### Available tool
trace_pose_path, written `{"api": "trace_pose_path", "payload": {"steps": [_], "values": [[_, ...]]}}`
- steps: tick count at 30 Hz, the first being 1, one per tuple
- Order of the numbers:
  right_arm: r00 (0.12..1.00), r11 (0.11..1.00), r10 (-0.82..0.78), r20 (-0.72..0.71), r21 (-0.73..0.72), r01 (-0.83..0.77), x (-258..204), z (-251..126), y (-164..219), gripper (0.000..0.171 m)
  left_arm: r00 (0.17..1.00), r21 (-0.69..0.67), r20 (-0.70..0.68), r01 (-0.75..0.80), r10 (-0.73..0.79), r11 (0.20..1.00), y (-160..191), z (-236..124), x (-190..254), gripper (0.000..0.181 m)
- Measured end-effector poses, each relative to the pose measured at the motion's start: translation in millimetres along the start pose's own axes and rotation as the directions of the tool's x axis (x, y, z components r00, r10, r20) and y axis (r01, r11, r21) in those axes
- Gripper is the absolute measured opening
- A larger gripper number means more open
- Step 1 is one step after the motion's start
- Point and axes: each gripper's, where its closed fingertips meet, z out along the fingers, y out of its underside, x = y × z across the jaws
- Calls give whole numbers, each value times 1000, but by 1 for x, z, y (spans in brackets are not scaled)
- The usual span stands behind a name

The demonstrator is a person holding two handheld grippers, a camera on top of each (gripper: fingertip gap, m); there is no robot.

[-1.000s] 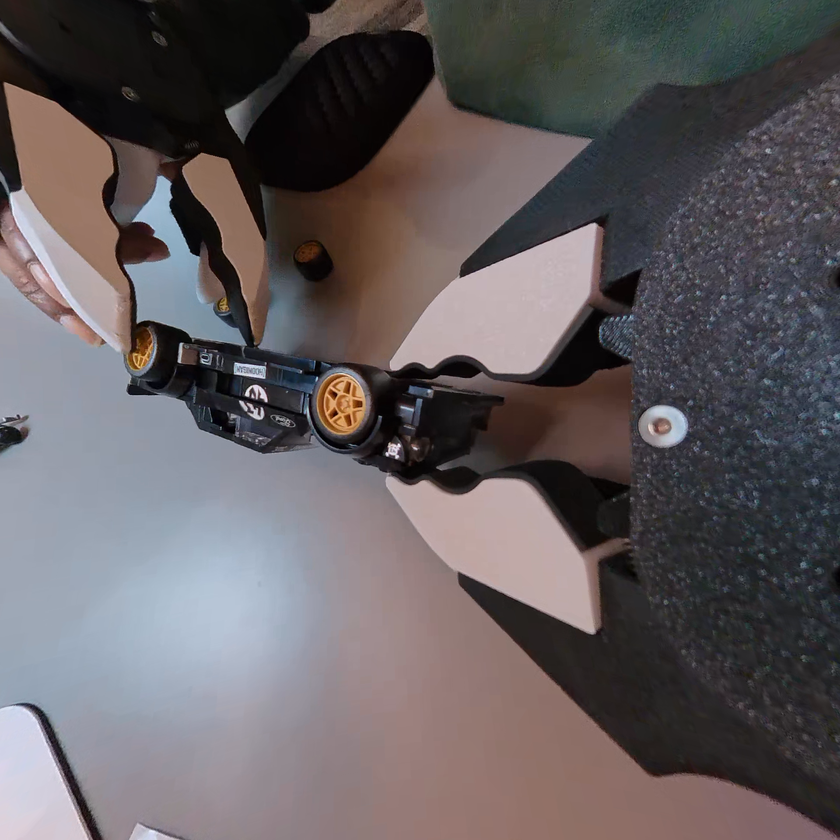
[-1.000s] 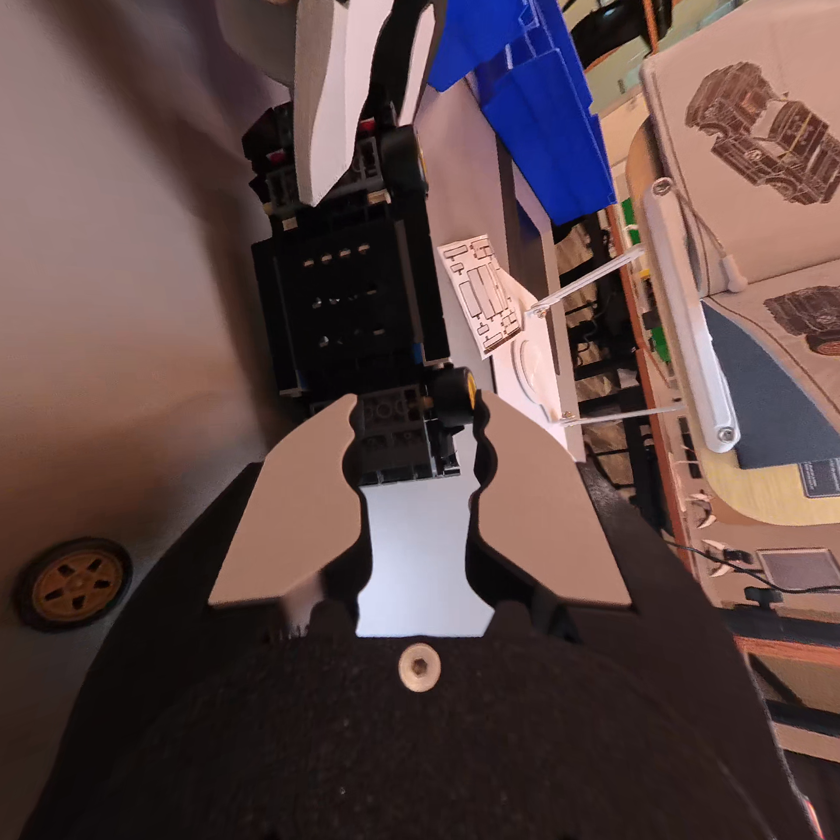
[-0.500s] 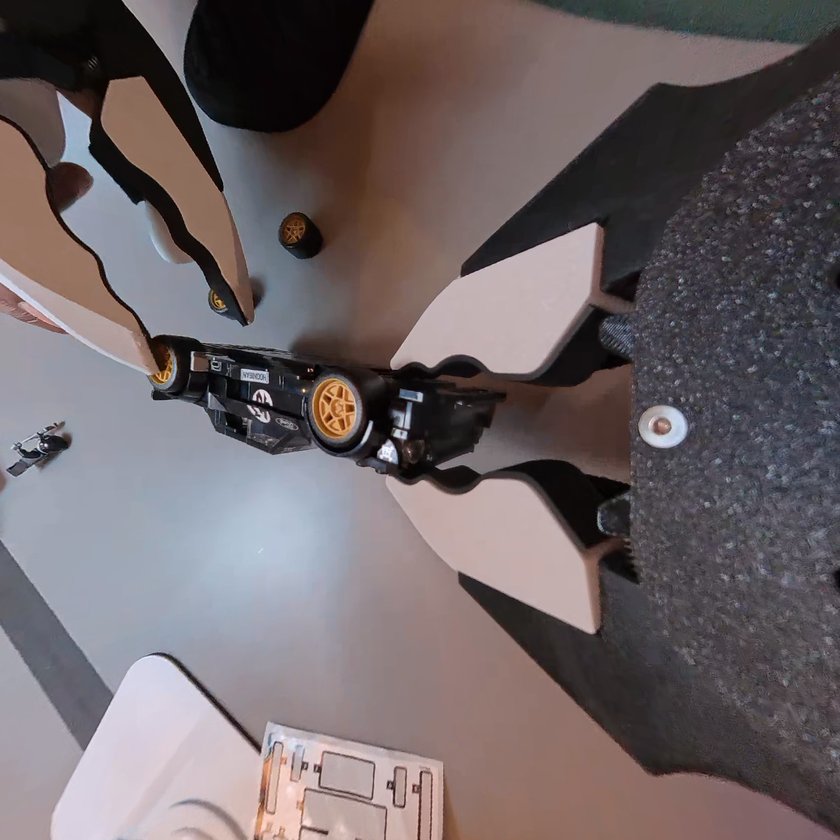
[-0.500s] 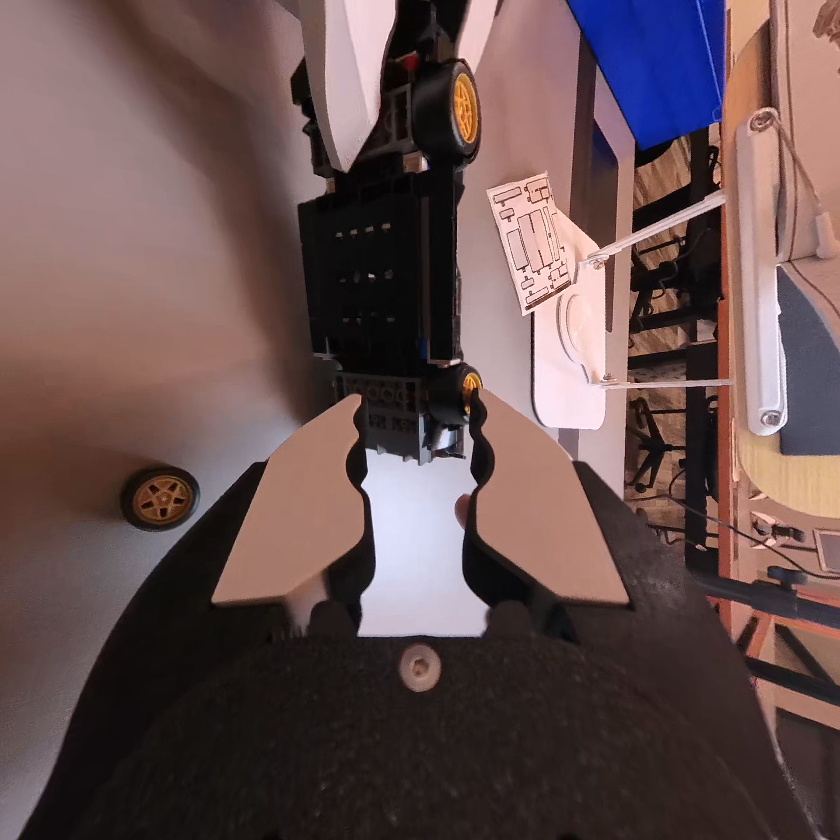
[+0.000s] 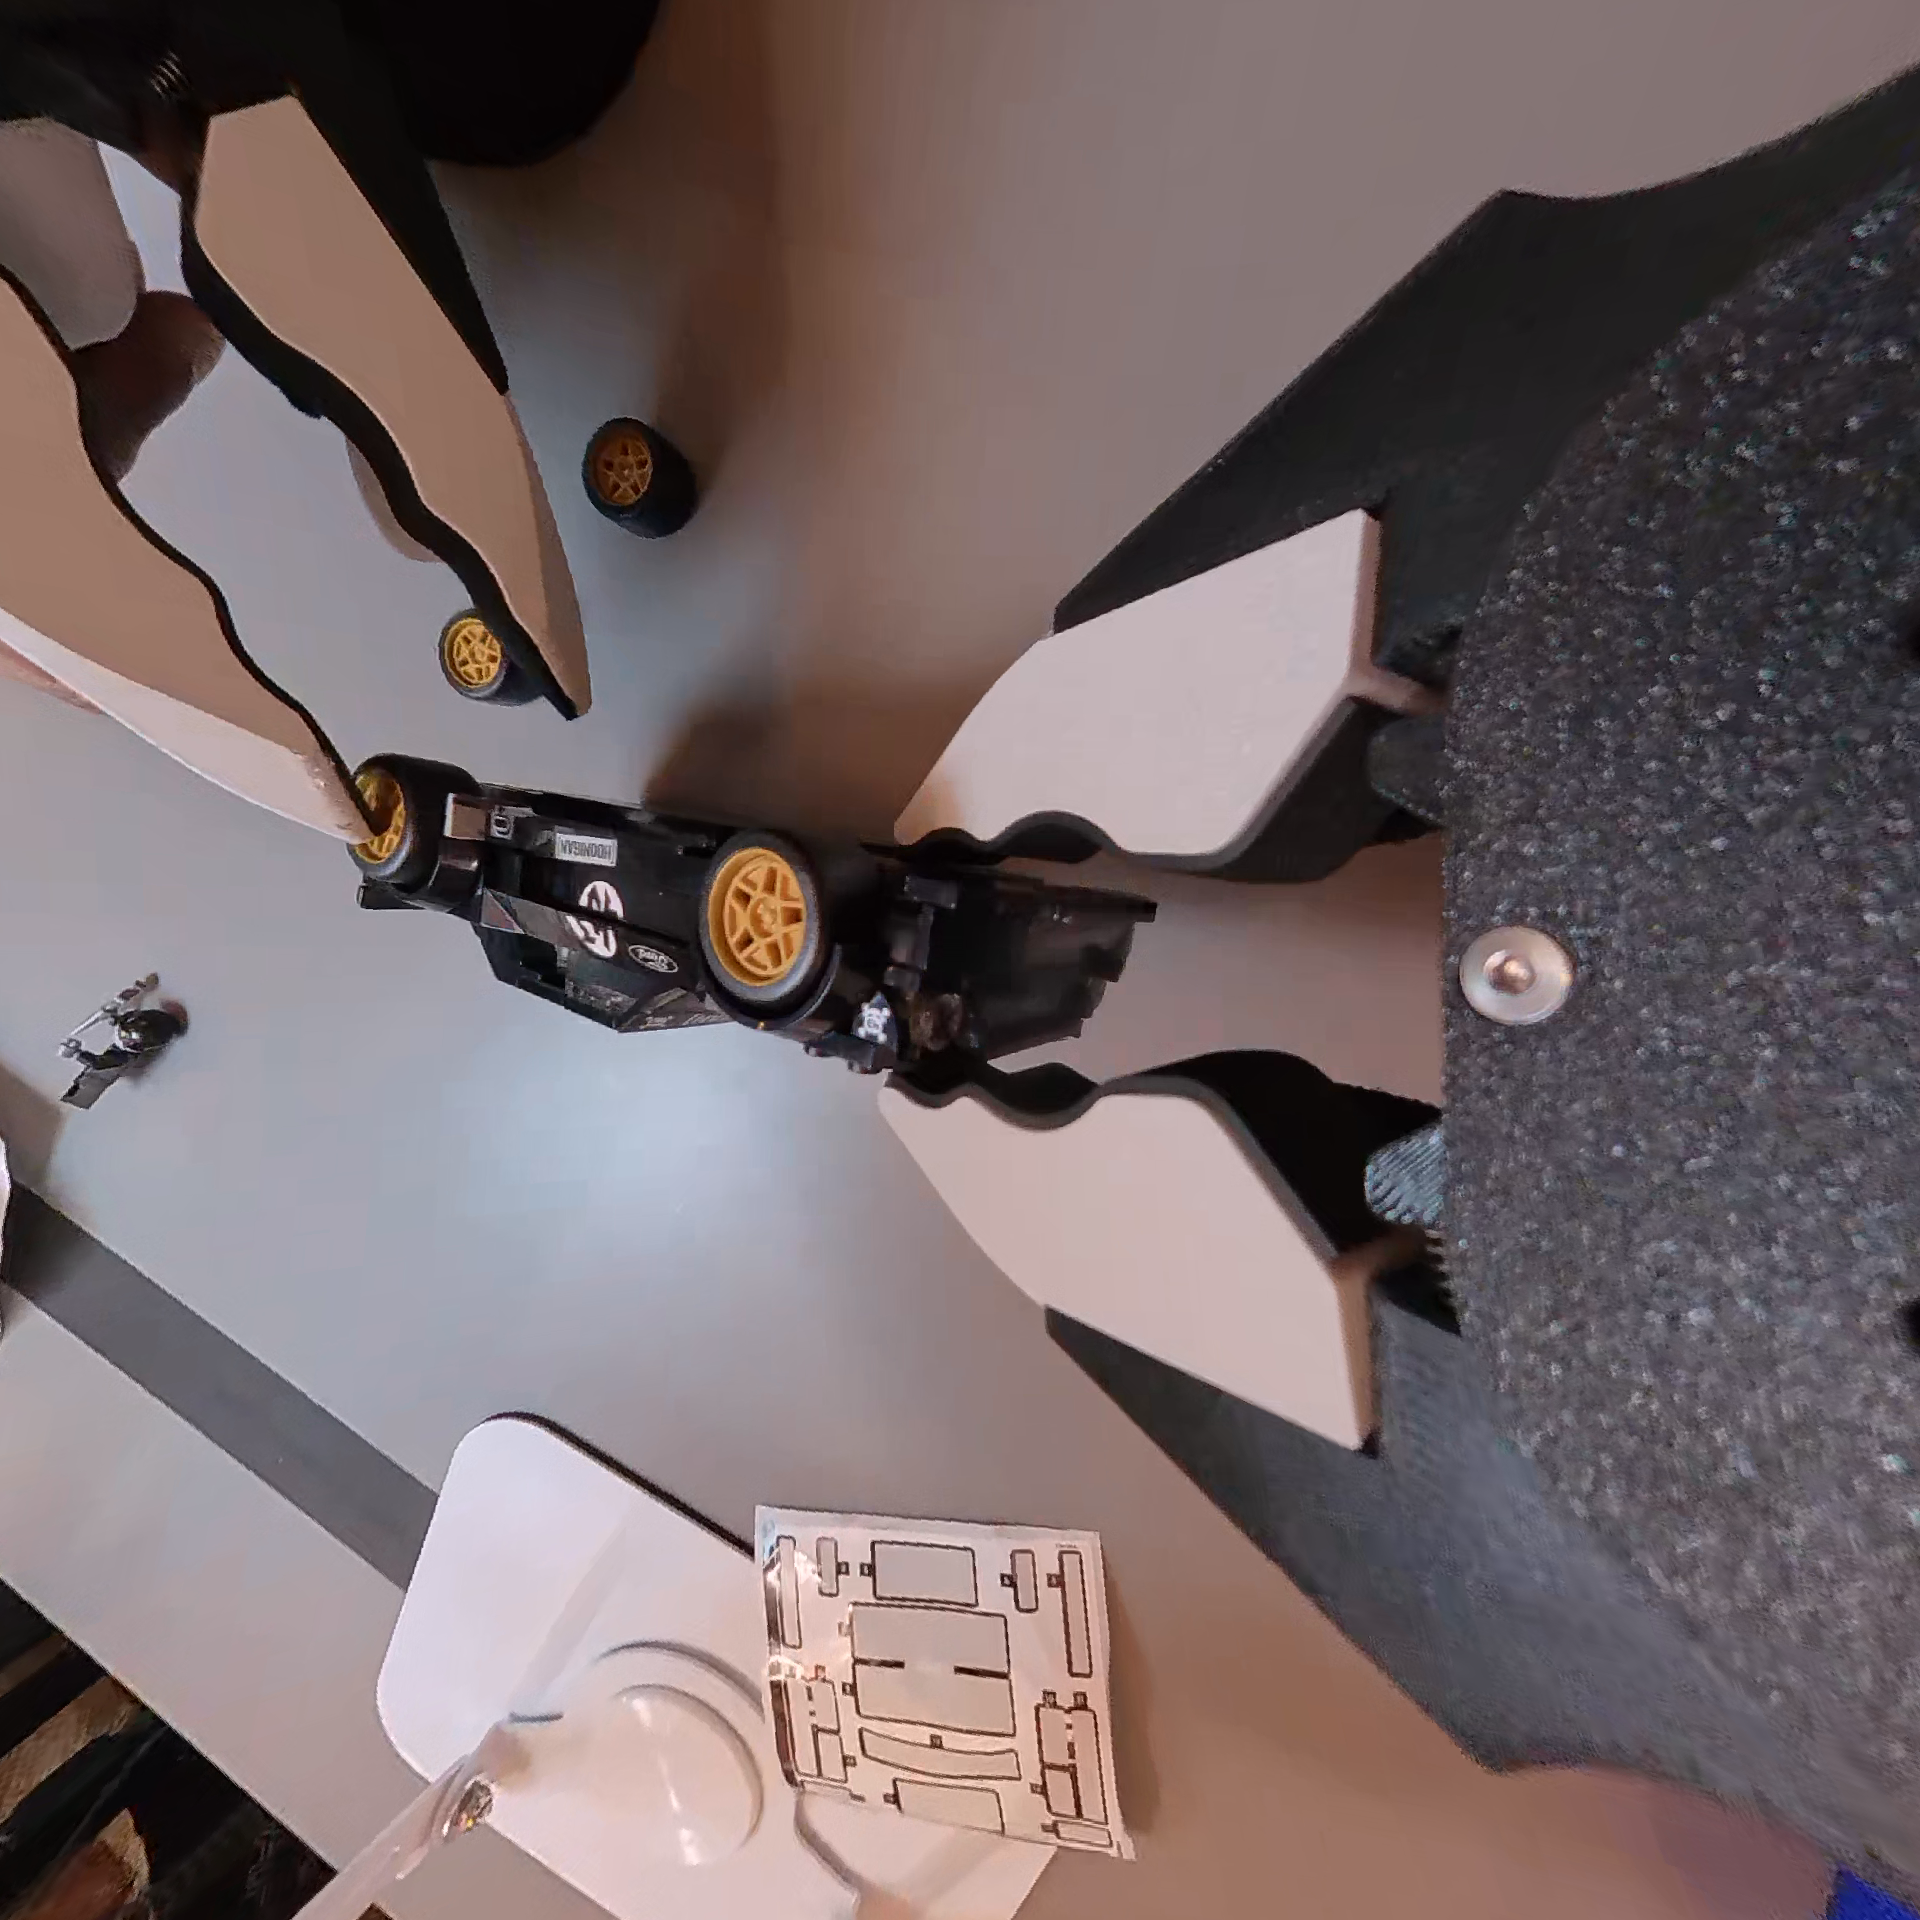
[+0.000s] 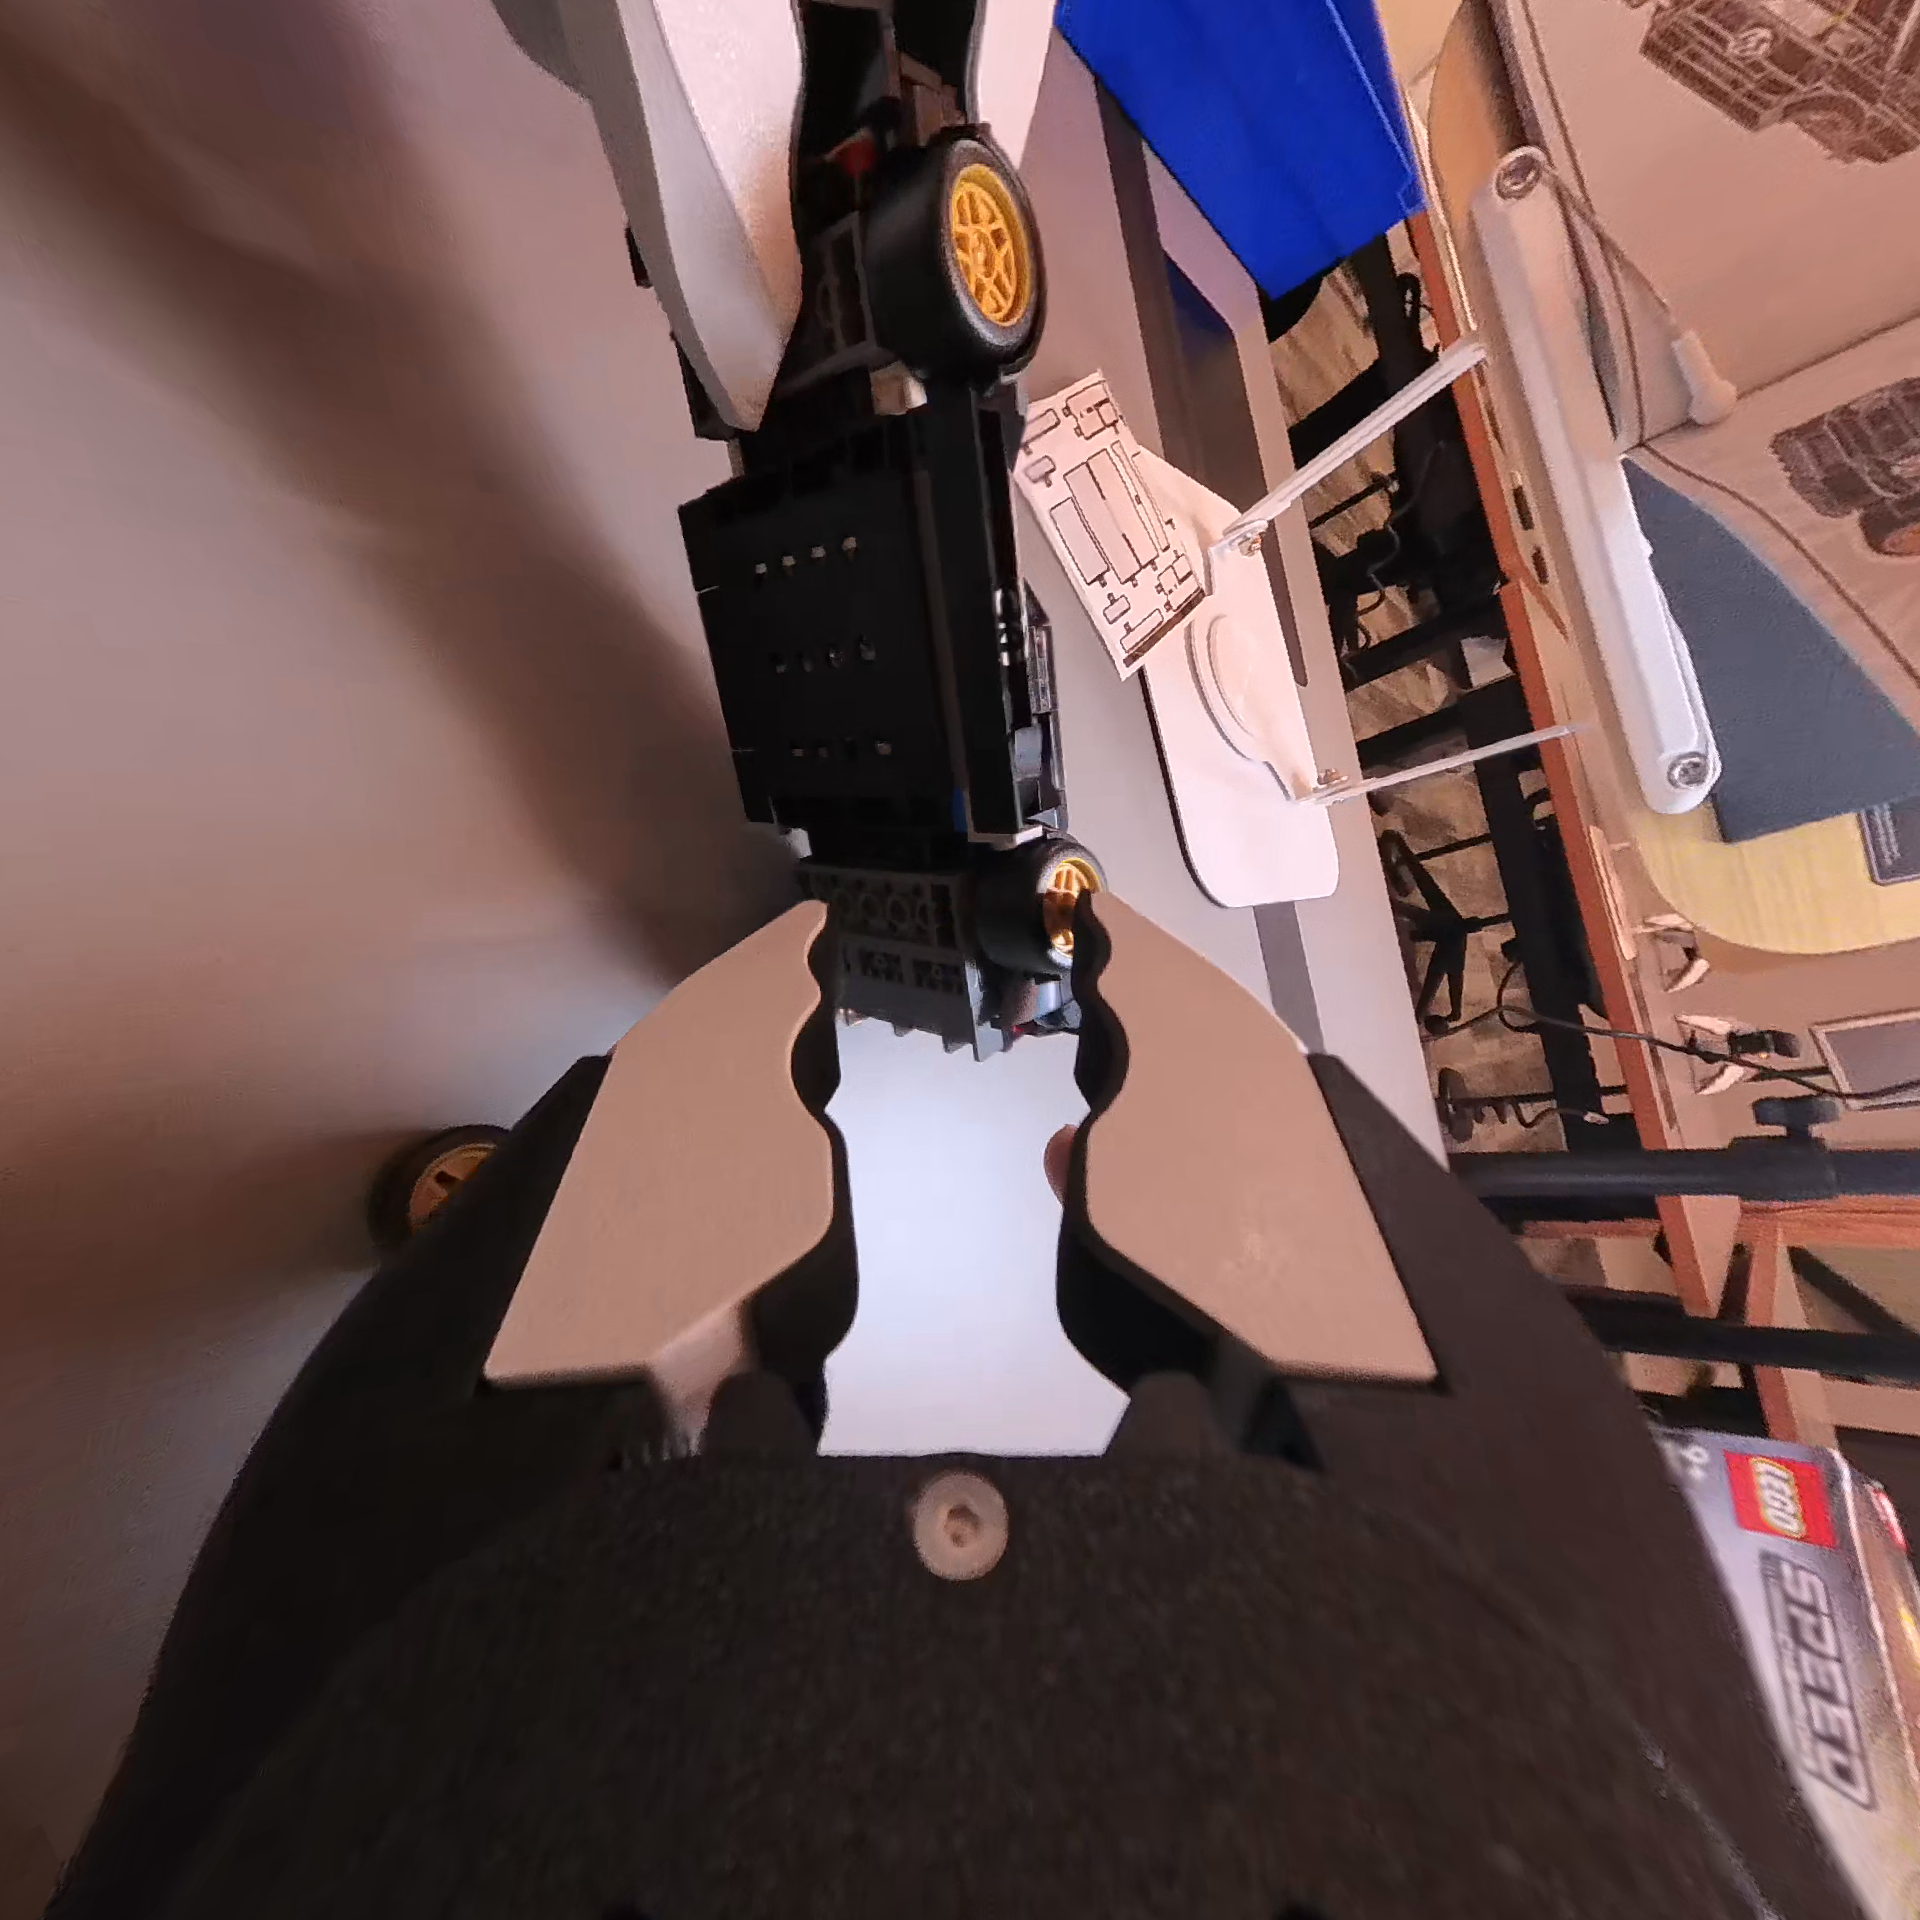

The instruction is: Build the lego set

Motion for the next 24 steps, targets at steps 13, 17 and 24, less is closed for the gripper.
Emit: {"api": "trace_pose_path", "payload": {"steps": [13, 17, 24], "values": [[988, 991, 107, -109, 89, -98, -19, -20, -7, 38, 902, 85, 247, -385, 355, 919, 11, -4, 19, 38], [989, 991, 110, -101, 83, -102, -26, -24, -5, 40, 847, 59, 296, -477, 441, 877, 24, -5, 23, 38], [971, 984, 172, 166, 27, -179, -51, -23, -6, 59, 683, -22, 394, -661, 614, 750, 33, -4, 20, 37]]}}
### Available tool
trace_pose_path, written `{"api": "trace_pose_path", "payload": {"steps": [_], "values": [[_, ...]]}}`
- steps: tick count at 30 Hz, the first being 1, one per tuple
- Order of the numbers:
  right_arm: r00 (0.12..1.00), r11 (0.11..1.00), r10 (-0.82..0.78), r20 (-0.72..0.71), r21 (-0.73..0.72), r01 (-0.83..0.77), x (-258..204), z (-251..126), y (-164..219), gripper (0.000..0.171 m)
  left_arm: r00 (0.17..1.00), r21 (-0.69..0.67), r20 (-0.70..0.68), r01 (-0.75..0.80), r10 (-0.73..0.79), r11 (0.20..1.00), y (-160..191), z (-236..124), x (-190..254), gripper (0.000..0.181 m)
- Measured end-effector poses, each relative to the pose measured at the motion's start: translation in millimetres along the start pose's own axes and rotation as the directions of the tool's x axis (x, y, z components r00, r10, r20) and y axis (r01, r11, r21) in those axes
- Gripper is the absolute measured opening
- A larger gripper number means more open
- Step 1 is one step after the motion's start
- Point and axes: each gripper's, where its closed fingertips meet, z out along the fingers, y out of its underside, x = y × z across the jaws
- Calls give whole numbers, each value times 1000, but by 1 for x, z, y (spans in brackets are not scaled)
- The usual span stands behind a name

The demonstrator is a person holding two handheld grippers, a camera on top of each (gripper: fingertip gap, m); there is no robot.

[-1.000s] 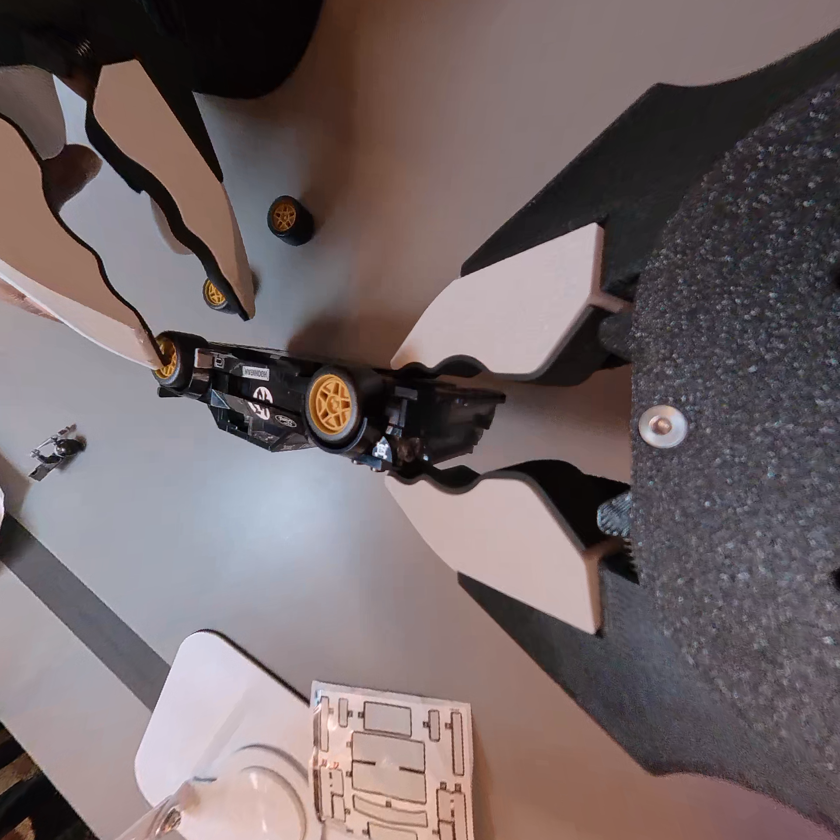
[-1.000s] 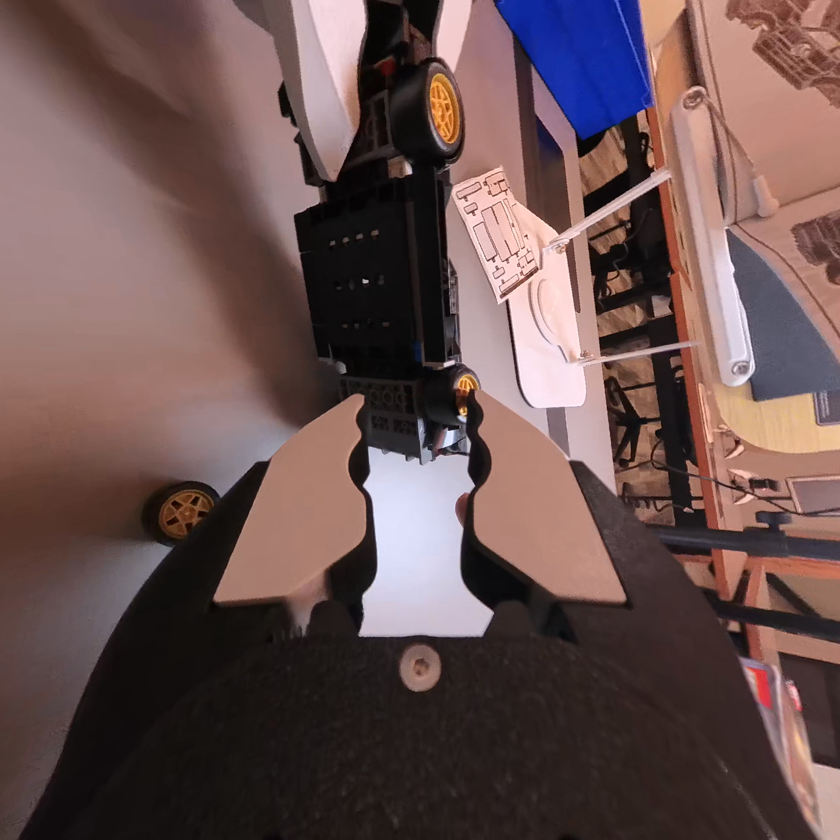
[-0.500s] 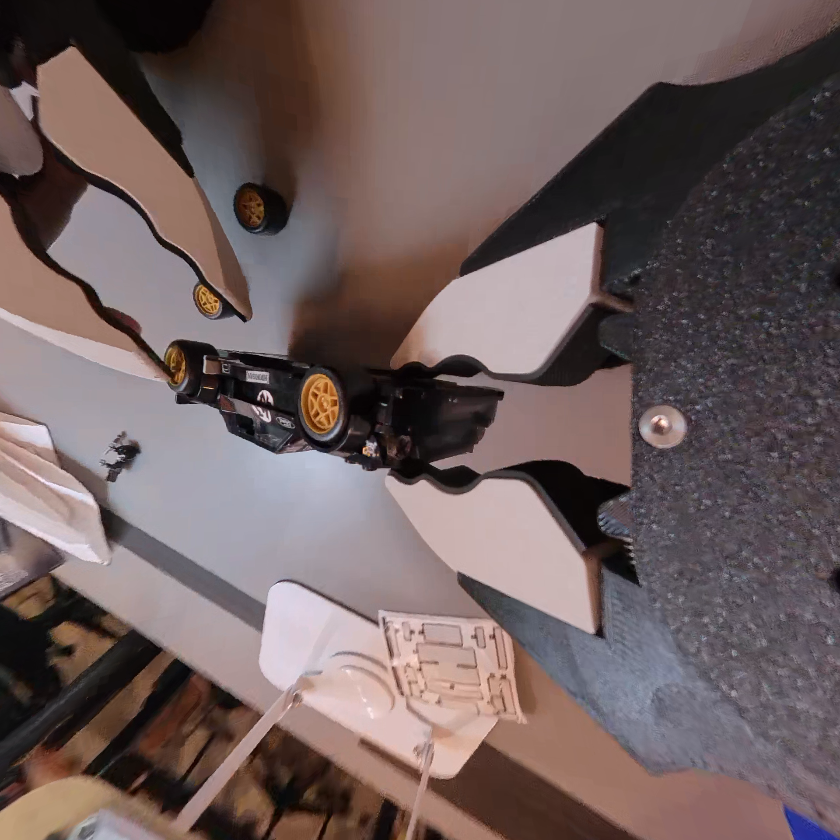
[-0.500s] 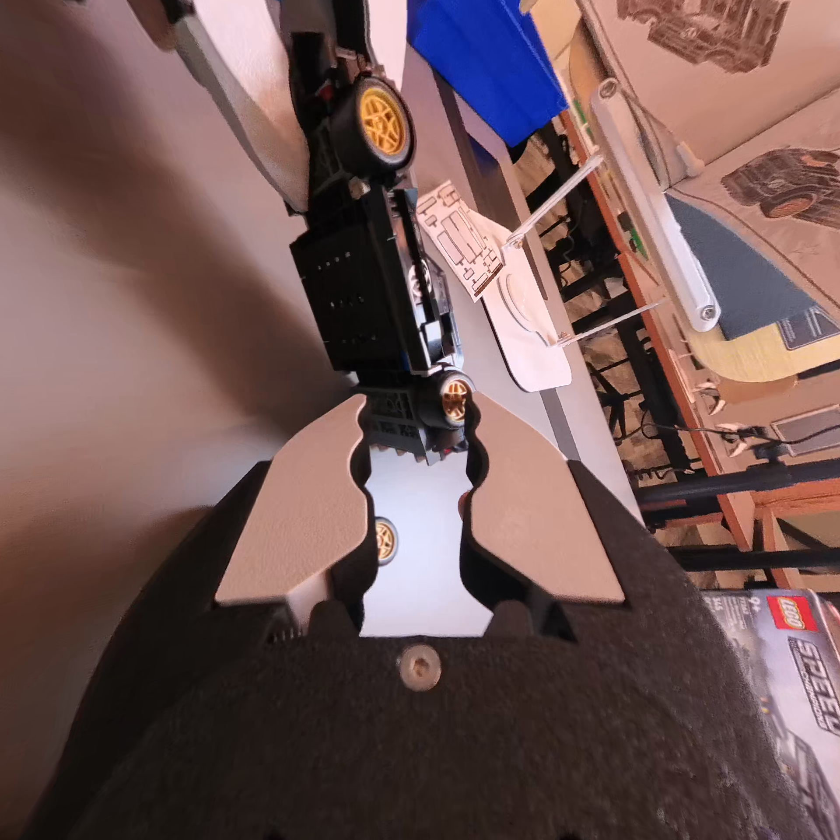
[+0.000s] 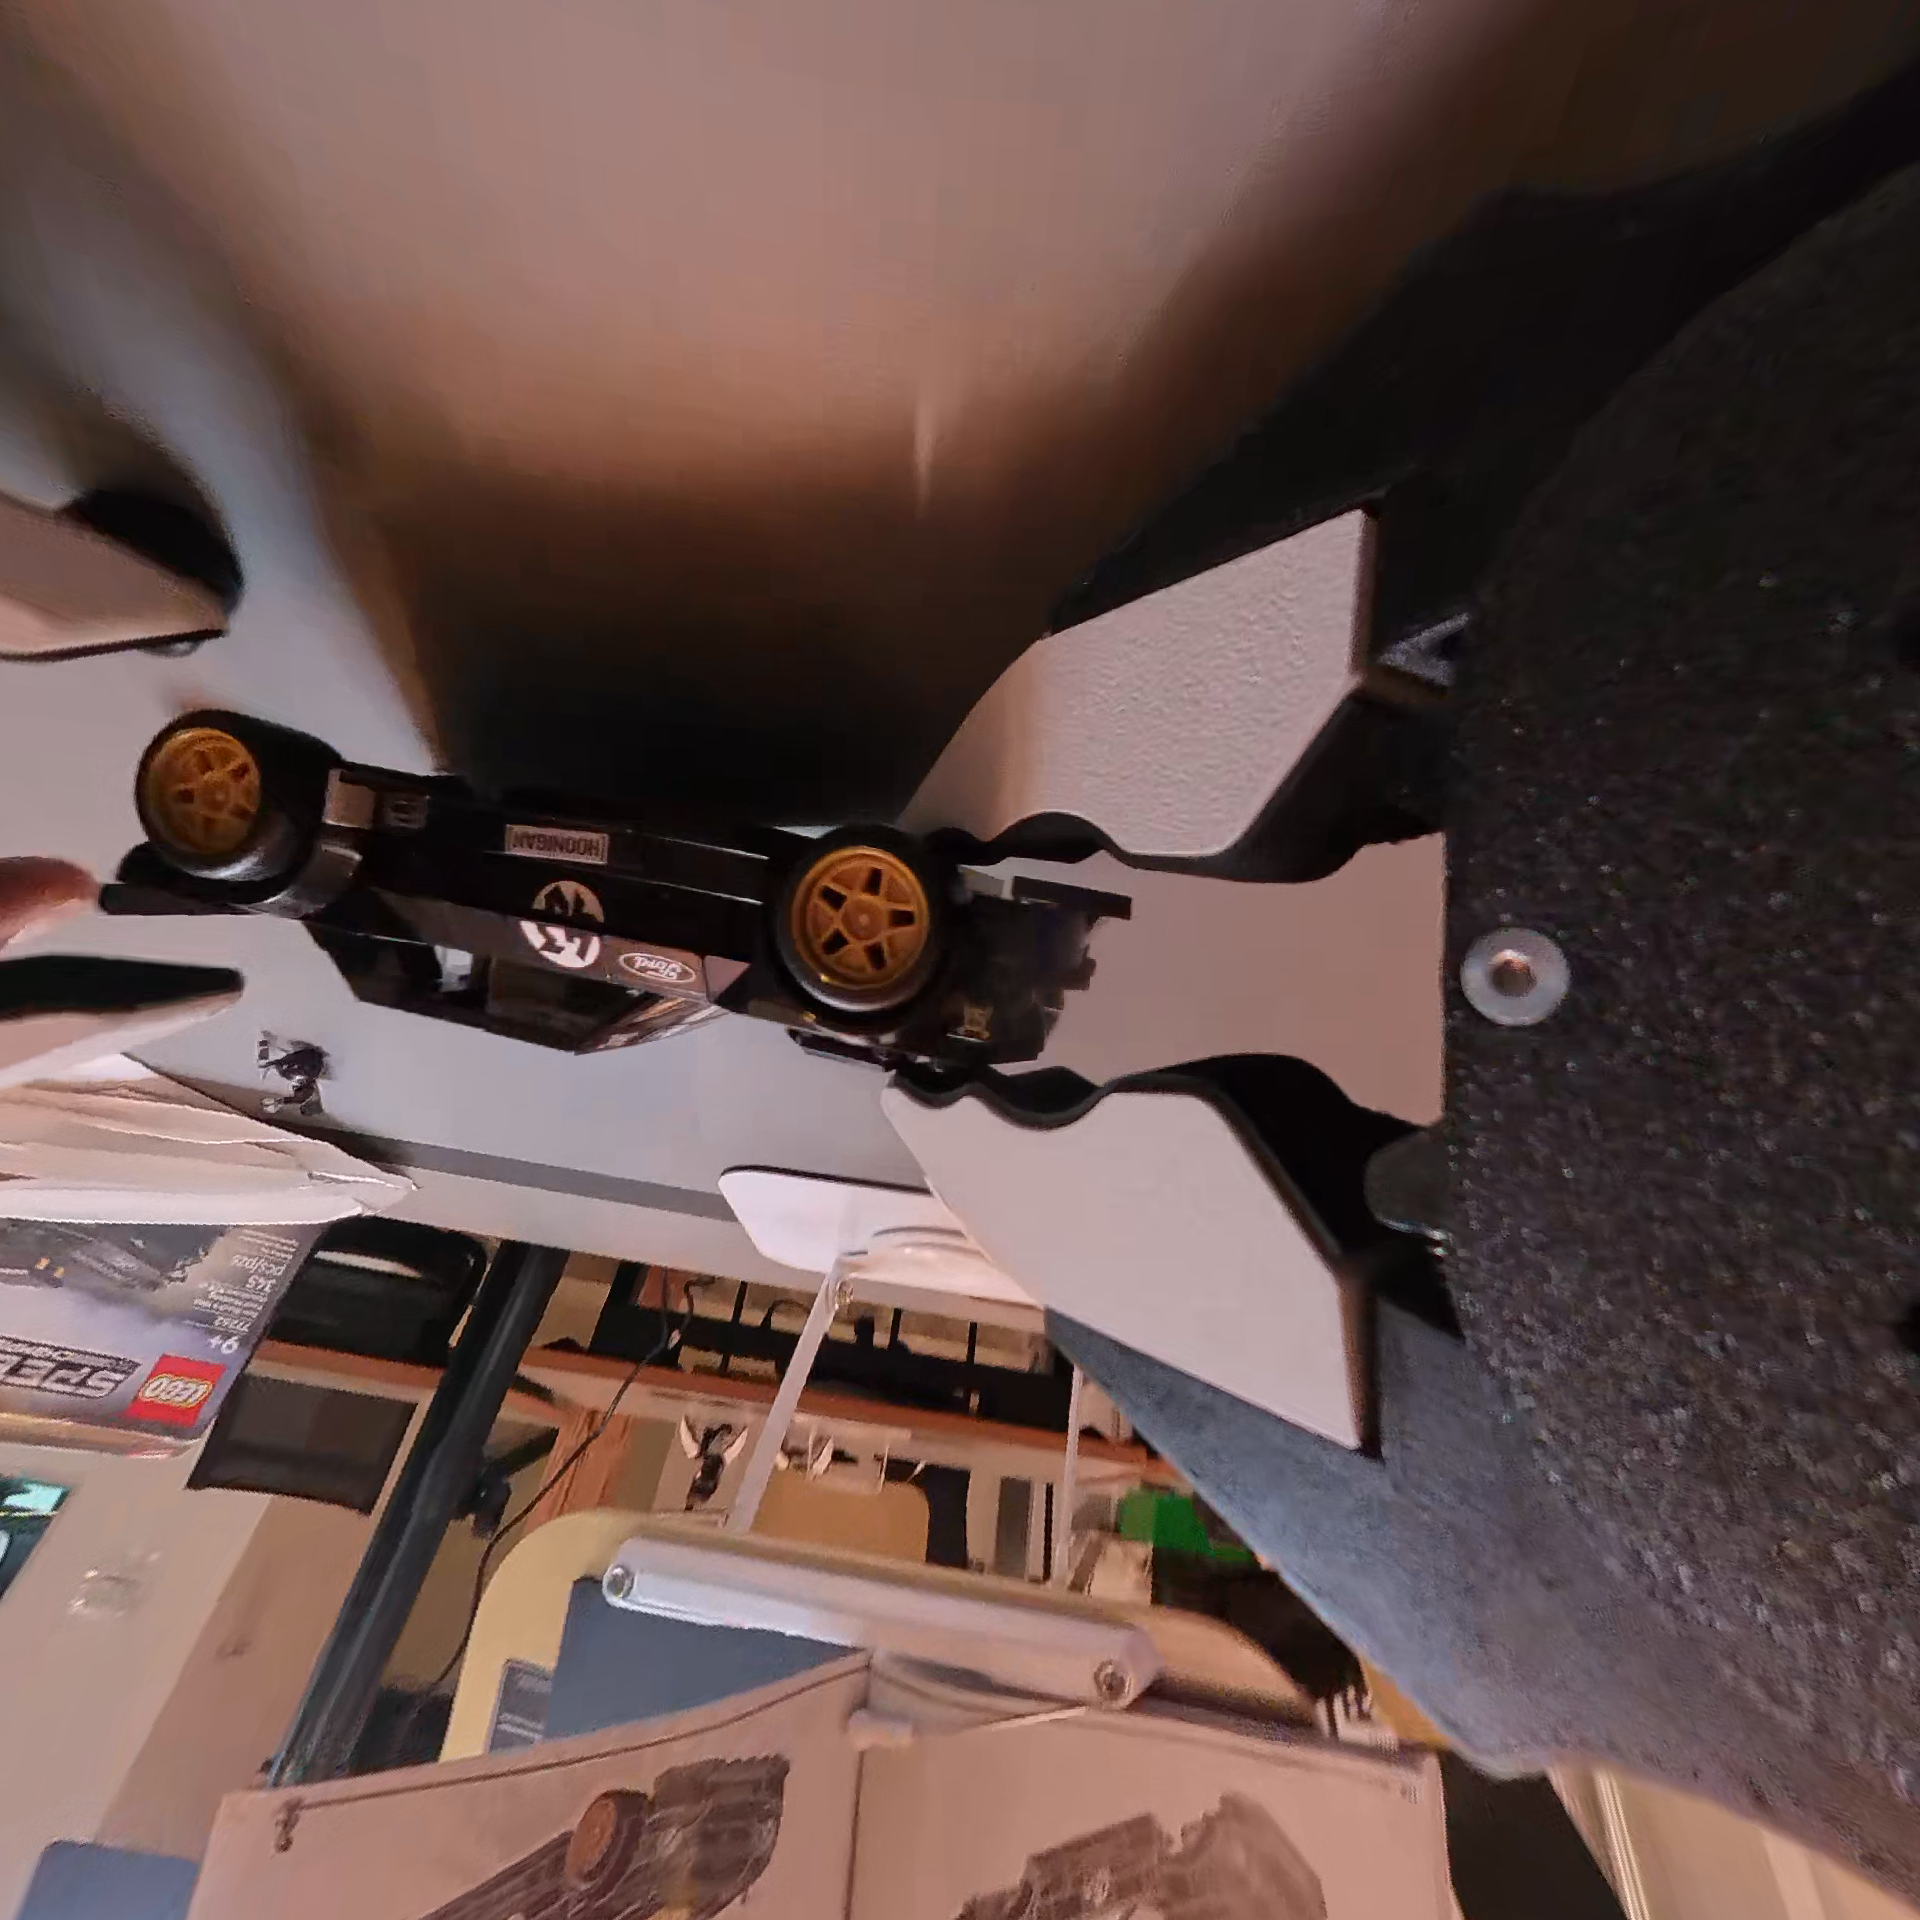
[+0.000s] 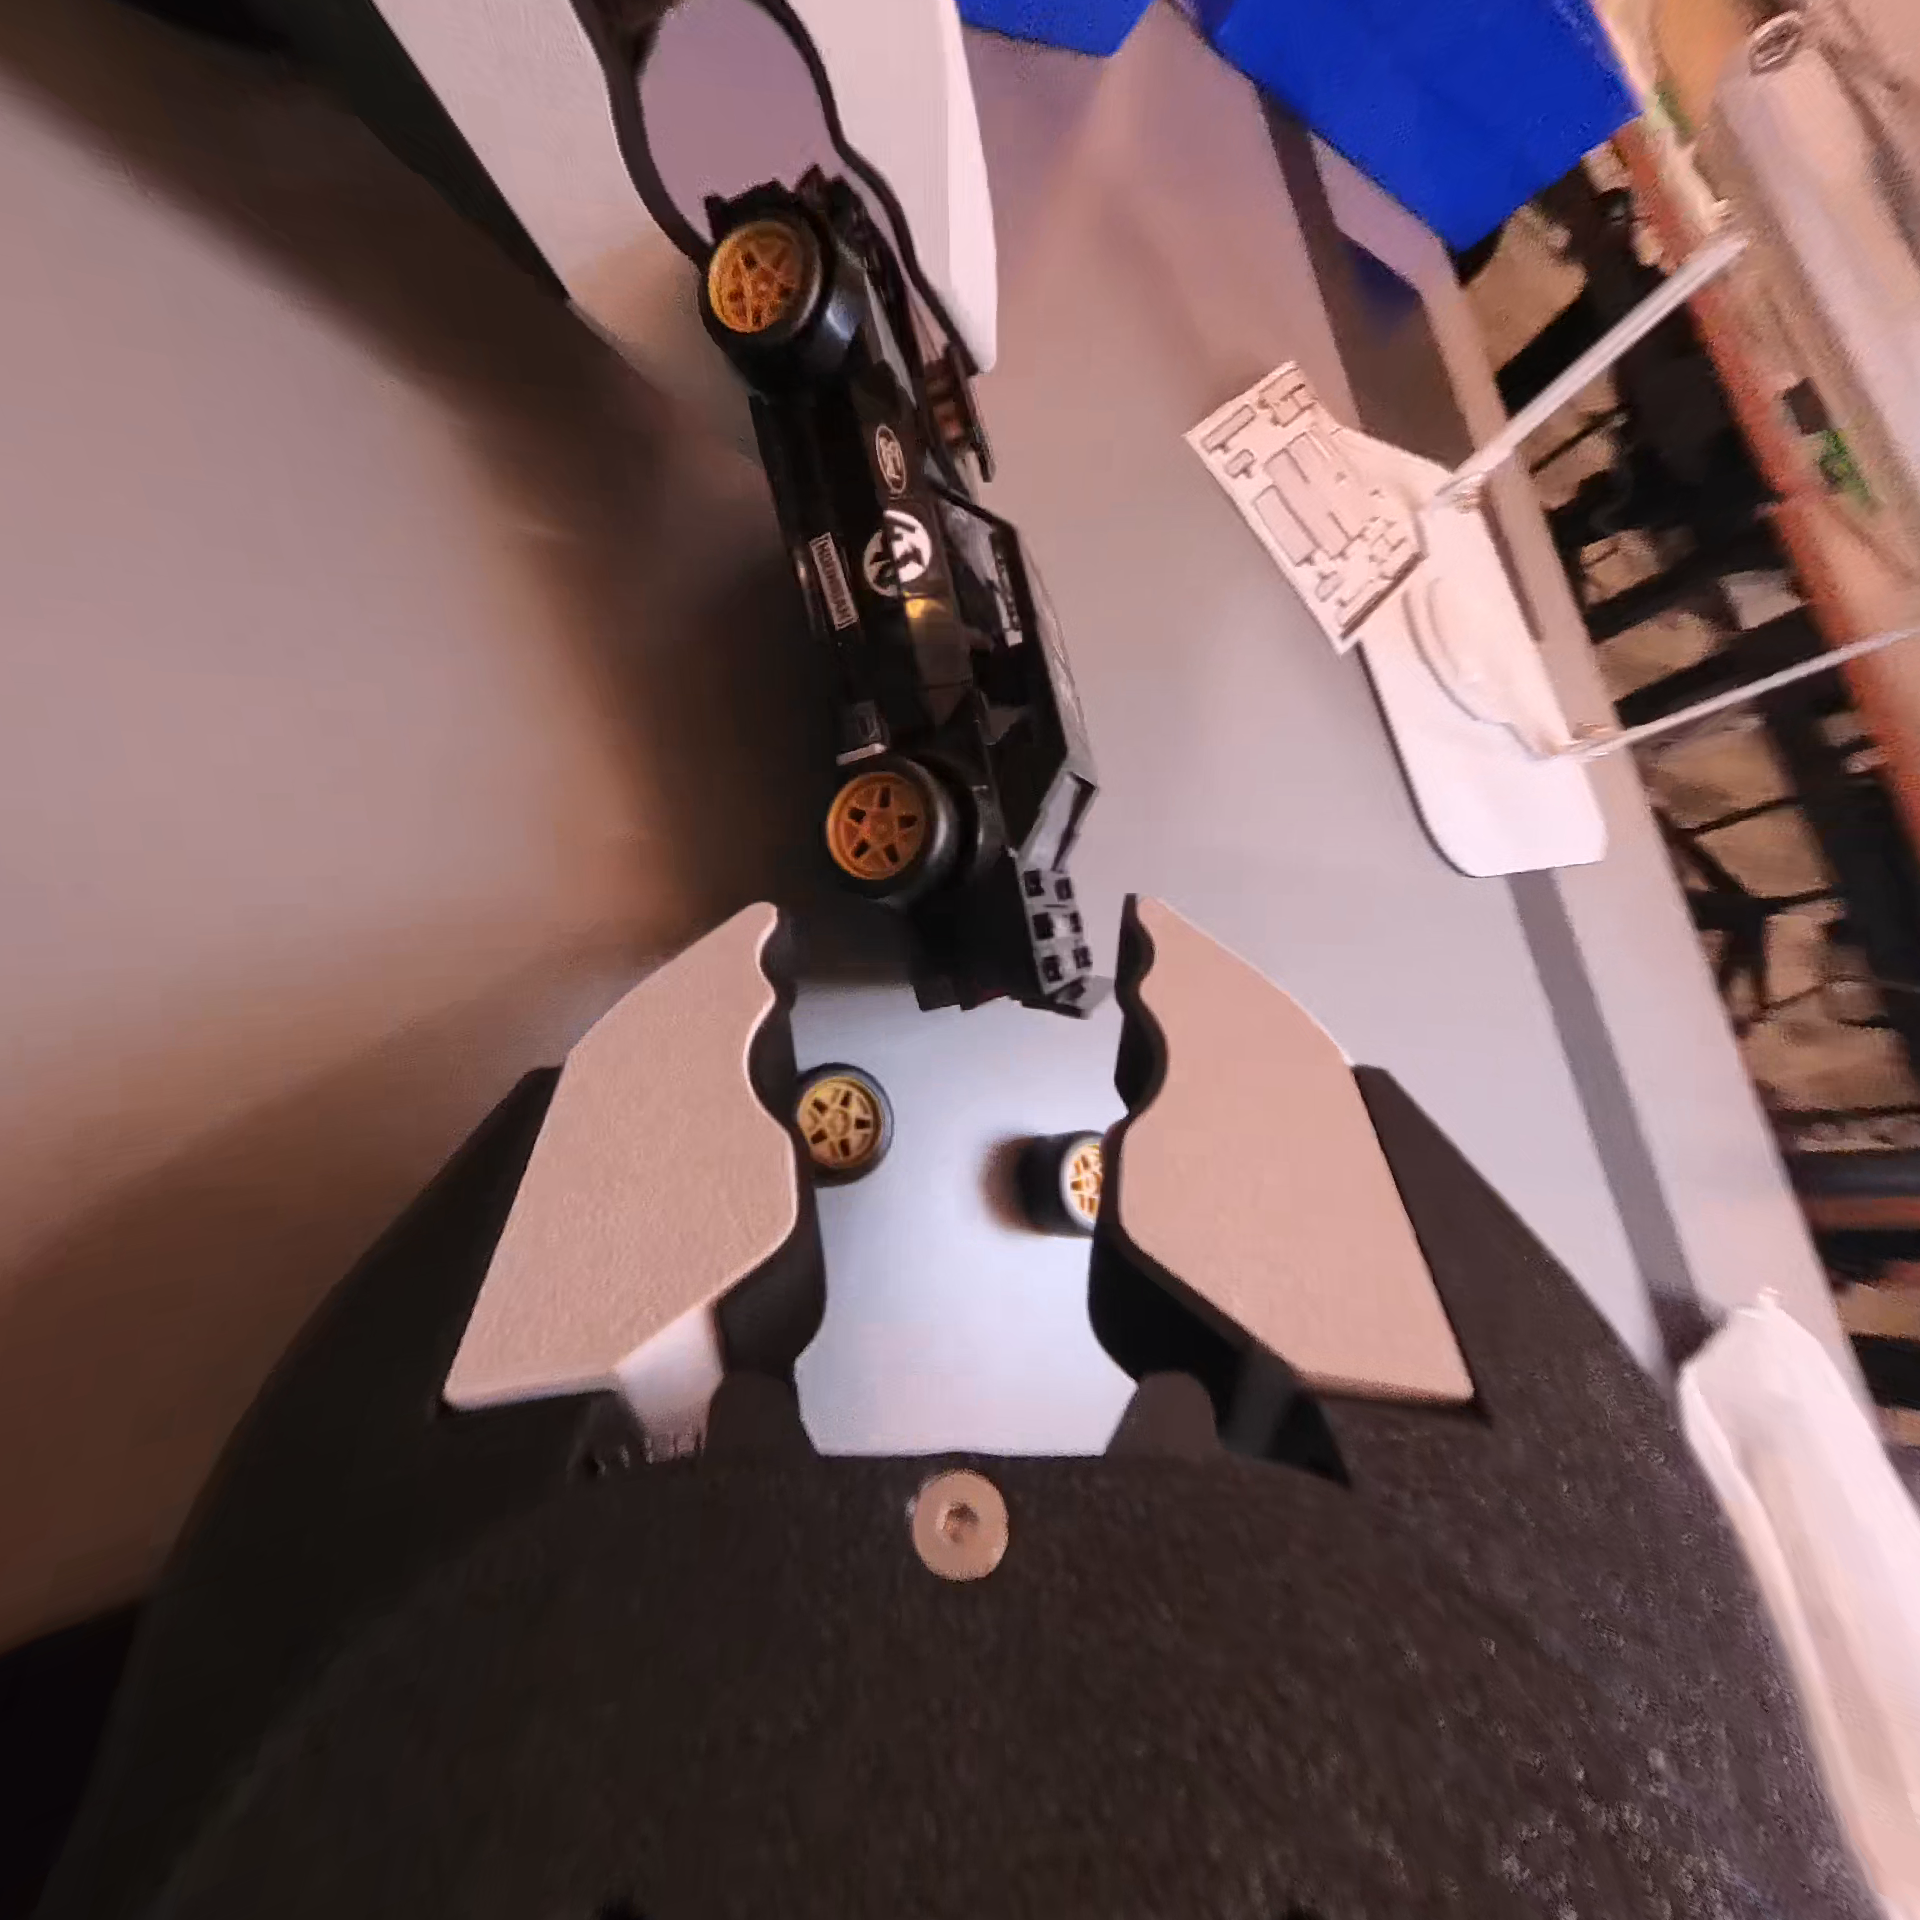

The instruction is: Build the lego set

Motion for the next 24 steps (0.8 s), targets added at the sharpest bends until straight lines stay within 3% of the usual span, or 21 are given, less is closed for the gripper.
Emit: {"api": "trace_pose_path", "payload": {"steps": [6, 15, 20, 24], "values": [[976, 982, 181, 117, -67, -174, -8, 8, 0, 62, 976, -60, 28, -214, 216, 975, 22, 6, 7, 39], [946, 954, 284, 156, -146, -263, -14, 15, -2, 67, 907, -71, 75, -409, 414, 910, 26, 6, 5, 36], [947, 949, 298, 120, -147, -280, -13, 13, -8, 69, 902, -60, 73, -421, 425, 905, 27, 7, 5, 35], [941, 948, 297, 166, -172, -269, -12, 15, -19, 79, 905, -51, 89, -412, 415, 910, 26, 7, 3, 34]]}}
